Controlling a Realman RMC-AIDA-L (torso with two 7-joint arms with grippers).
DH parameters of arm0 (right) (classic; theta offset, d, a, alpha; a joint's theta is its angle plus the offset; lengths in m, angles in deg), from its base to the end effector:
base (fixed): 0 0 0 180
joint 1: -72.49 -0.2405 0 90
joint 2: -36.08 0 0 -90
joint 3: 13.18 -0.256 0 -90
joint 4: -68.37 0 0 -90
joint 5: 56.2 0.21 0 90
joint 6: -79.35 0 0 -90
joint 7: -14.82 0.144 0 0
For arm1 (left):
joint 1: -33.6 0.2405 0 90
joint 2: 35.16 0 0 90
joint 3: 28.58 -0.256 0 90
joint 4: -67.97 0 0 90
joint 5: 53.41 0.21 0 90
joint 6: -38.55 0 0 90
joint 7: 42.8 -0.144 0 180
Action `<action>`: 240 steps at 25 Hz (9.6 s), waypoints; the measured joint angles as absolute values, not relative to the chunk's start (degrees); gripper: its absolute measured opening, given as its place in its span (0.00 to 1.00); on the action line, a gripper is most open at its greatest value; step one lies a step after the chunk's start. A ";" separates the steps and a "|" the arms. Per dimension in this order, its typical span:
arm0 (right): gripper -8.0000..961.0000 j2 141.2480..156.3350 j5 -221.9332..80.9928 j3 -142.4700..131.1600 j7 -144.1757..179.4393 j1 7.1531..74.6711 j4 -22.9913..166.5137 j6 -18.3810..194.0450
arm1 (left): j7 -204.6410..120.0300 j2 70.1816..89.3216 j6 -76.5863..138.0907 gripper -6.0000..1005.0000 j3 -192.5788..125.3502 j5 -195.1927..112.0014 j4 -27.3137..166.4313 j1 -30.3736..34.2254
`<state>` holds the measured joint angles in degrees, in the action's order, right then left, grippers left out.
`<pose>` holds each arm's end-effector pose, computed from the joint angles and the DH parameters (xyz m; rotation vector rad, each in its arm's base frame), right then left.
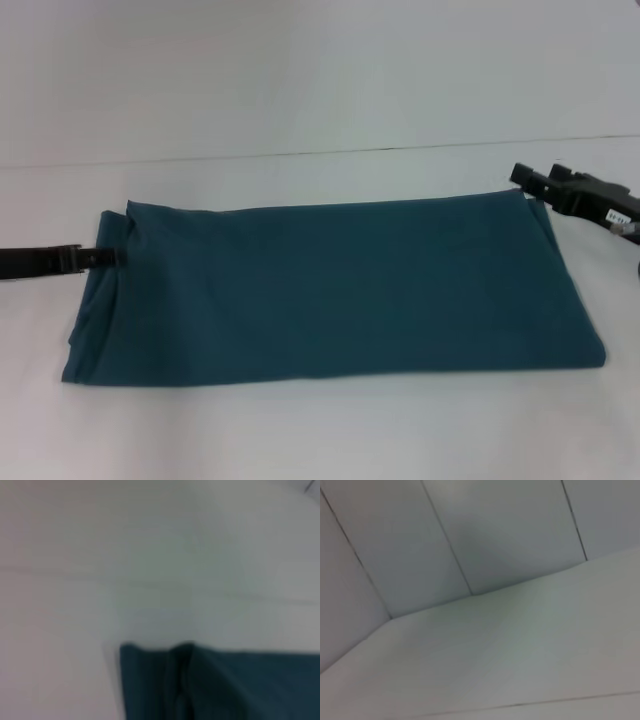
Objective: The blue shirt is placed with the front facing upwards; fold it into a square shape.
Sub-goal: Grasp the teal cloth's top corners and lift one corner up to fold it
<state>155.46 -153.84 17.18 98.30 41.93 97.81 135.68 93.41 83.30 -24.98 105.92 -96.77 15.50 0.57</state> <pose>0.3237 0.3856 0.0316 -1.9068 1.0658 0.7624 -0.2901 0.3990 0.0468 -2.0640 -1.4035 -0.2618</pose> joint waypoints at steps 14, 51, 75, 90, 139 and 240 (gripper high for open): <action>0.77 155.52 -153.74 19.59 97.83 42.31 95.52 135.96 | 96.53 82.64 -23.79 0.88 105.98 -88.63 21.13 -3.56; 0.77 155.43 -153.67 20.30 98.33 41.78 94.30 135.06 | 93.13 82.83 -19.66 0.49 106.12 -86.64 27.55 -6.82; 0.77 155.43 -153.26 19.80 98.13 42.25 94.57 135.22 | 90.62 83.12 -30.16 0.07 107.22 -94.61 18.37 -4.84; 0.77 155.43 -153.52 19.82 98.05 42.36 94.35 134.89 | 90.44 87.02 -33.06 0.07 106.03 -96.34 15.70 -5.33; 0.77 155.43 -153.58 20.30 97.40 42.25 92.88 133.89 | 96.13 85.65 -15.55 0.71 106.59 -89.36 21.23 -1.28; 0.06 157.11 -125.87 19.60 37.64 28.95 56.85 136.33 | 95.05 87.94 -42.24 0.12 106.69 -106.53 -1.94 0.09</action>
